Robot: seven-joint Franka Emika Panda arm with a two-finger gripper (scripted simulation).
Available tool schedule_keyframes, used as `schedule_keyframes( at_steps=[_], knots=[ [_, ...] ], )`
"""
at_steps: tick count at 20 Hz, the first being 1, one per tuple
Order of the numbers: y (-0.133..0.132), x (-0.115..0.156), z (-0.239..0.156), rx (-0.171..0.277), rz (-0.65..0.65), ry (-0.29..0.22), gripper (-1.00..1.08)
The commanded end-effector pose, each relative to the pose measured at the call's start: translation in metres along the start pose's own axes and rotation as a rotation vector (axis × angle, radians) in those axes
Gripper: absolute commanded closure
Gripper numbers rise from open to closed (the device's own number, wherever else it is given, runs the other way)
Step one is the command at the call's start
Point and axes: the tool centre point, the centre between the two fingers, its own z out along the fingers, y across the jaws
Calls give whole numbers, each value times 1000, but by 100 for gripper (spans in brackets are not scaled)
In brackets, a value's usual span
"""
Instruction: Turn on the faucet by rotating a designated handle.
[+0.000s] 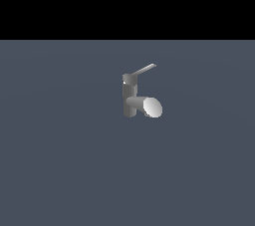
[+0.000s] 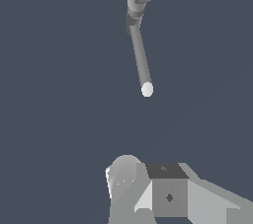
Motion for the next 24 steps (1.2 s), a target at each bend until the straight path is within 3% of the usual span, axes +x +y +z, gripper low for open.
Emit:
schedule_keyframes(
  at_steps=[1, 13, 24],
  knots=[
    [0, 0, 0, 0, 0, 0, 108],
    [-11, 21, 17, 4, 85, 1, 108],
    [-31, 82, 64, 16, 311, 2, 108]
  ],
)
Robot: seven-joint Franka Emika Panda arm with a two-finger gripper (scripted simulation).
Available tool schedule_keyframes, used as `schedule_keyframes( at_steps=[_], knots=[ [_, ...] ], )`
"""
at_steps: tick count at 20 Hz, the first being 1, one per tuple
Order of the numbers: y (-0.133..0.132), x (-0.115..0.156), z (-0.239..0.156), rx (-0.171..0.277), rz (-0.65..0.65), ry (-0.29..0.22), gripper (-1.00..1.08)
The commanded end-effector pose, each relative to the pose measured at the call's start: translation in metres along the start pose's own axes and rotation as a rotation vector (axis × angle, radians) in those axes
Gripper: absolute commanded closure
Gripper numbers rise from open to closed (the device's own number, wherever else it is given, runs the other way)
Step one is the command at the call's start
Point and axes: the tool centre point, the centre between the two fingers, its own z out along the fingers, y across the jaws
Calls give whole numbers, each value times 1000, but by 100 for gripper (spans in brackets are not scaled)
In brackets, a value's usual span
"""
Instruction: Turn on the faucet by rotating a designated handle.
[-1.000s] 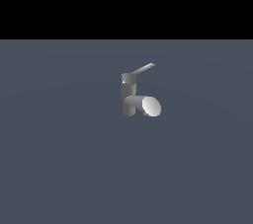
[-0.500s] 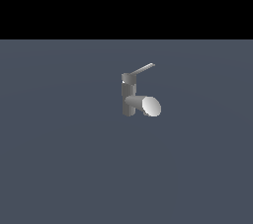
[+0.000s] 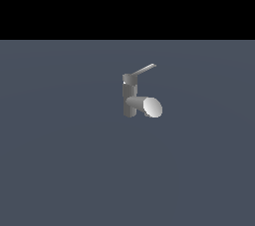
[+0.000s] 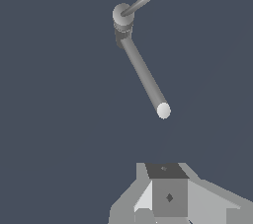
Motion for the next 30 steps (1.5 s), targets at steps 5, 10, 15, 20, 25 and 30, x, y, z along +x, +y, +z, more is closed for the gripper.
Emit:
schedule_keyframes(
  at_steps=[5, 10, 15, 20, 25, 30],
  knots=[
    [-19, 42, 33, 9, 161, 1, 108],
    [-29, 76, 59, 15, 285, 2, 108],
    [-35, 112, 84, 20, 410, 4, 108],
    [-36, 148, 108, 25, 534, 5, 108],
    [-32, 186, 134, 29, 662, 7, 108],
    [-22, 224, 160, 32, 795, 10, 108]
  ],
)
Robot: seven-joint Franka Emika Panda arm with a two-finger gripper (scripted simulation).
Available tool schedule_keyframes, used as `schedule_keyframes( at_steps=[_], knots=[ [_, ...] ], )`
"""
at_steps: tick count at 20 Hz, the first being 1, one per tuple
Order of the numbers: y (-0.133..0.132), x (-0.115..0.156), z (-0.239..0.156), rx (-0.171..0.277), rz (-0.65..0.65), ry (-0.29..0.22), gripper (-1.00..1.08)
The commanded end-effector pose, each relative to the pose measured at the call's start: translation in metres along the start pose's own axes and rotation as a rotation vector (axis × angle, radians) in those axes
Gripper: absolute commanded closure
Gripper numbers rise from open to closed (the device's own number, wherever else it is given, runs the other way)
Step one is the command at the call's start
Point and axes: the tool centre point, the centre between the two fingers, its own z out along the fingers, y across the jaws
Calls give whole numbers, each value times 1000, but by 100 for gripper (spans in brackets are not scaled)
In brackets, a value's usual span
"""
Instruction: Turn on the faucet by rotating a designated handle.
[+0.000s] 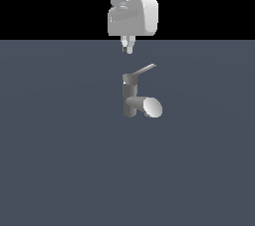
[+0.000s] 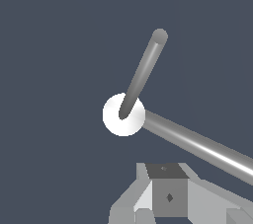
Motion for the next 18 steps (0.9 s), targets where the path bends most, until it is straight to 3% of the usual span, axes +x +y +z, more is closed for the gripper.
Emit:
schedule_keyframes(
  at_steps=[1, 10, 18],
  knots=[
    [-9, 18, 14, 2, 69, 3, 108],
    [-26, 80, 55, 8, 285, 8, 108],
    [-30, 112, 74, 13, 392, 9, 108]
  ],
)
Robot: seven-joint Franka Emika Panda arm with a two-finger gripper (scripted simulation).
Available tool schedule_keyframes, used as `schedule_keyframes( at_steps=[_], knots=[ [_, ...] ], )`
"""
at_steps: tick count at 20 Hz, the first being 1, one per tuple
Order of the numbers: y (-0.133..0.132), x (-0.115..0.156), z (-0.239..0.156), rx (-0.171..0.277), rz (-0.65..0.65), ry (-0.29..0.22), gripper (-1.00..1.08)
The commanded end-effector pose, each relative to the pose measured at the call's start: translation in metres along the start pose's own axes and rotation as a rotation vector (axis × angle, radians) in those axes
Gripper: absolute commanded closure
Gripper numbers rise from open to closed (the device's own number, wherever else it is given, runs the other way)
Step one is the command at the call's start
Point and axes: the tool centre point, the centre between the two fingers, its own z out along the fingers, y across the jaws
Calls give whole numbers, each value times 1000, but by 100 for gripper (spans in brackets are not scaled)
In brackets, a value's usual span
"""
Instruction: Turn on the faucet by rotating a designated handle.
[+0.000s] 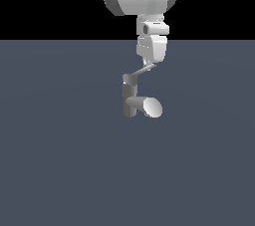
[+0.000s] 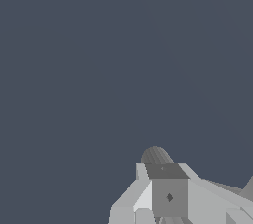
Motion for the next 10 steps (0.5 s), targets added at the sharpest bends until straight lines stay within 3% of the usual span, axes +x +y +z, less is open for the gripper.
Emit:
schedule_keyframes(
  at_steps=[1, 10],
  knots=[
    [-3, 6, 4, 2, 22, 0, 108],
    [-4, 9, 5, 2, 33, -1, 108]
  ],
)
